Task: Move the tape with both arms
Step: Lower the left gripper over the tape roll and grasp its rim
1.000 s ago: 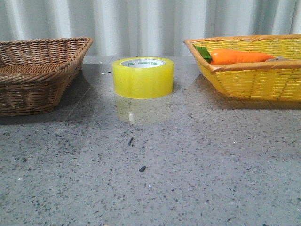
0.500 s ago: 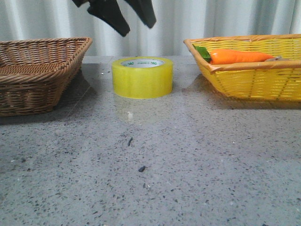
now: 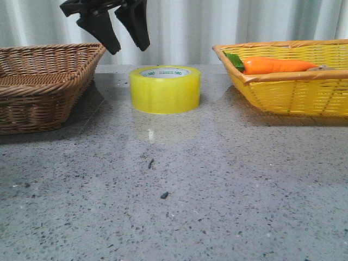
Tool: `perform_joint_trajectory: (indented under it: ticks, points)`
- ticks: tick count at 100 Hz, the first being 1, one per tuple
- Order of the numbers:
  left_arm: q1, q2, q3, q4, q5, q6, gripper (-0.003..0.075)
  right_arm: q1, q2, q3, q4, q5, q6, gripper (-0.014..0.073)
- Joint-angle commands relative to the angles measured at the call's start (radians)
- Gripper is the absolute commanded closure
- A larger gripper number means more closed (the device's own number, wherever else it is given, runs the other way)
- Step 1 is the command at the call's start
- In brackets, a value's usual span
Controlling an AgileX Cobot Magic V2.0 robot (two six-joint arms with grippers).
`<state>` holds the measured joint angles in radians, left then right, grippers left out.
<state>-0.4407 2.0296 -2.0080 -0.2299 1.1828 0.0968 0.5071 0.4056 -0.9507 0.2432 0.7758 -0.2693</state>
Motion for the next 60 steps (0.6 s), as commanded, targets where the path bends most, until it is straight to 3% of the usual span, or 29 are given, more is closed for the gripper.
perform_joint_trajectory:
  ticks: [1,47,54,60]
  points:
    - [-0.006,-0.035,-0.03,-0.056,-0.019,0.007,0.0297,-0.002,0.012,-0.016,0.011,-0.085,0.004,0.064]
    - [-0.014,0.048,-0.03,-0.046,-0.049,0.007,0.0304,-0.002,0.012,-0.016,0.011,-0.09,0.004,0.064]
    - [-0.014,0.048,-0.03,-0.048,-0.054,0.007,0.0353,-0.002,0.012,-0.016,0.011,-0.09,0.004,0.064]
    - [-0.014,0.048,-0.03,-0.048,-0.054,0.007,0.0463,-0.002,0.012,-0.016,0.011,-0.091,0.004,0.064]
